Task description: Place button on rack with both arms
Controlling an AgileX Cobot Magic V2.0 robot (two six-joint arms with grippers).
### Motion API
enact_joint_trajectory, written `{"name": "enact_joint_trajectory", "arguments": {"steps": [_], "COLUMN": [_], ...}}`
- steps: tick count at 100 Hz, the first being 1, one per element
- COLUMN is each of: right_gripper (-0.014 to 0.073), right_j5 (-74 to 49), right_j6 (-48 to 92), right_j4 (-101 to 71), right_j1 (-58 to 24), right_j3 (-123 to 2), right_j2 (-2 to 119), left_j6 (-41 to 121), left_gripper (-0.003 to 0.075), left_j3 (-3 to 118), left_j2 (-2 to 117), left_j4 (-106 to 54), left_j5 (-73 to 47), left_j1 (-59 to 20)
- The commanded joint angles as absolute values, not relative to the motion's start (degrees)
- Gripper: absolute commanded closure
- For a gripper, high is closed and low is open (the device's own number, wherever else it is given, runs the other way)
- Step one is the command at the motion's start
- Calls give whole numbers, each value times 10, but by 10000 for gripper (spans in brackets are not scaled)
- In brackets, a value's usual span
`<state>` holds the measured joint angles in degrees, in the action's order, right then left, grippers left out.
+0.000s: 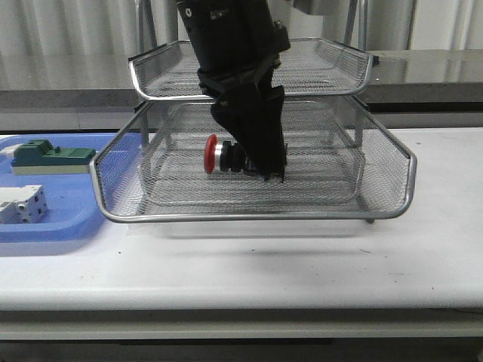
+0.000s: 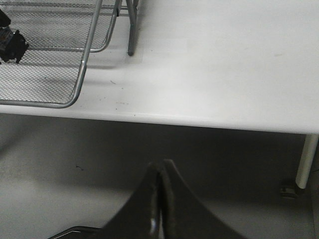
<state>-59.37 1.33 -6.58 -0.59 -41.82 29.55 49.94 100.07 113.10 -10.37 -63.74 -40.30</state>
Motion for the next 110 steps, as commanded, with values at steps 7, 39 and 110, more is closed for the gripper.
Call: {"name": "enact_joint_trajectory", "arguments": {"steps": [7,39,110], "right_gripper": [663,663,663], "right_j5": [-563,-563,-563], "right_j6": [16,16,16], "right_j4": [-69,-69,-69], "right_j1": [-6,-6,-6], "right_j3": [-437,-437,-437], "right_j2": [299,299,299], "left_j6": [492,453,325], "left_gripper": [265,272,335], "left_j3": [1018,1018,940], "left_j2": [1098,1042,815], "left_j4": [-114,-118,-26], "left_j5": [-628,-682,-711], "left_j1": [-406,-406,-288]}}
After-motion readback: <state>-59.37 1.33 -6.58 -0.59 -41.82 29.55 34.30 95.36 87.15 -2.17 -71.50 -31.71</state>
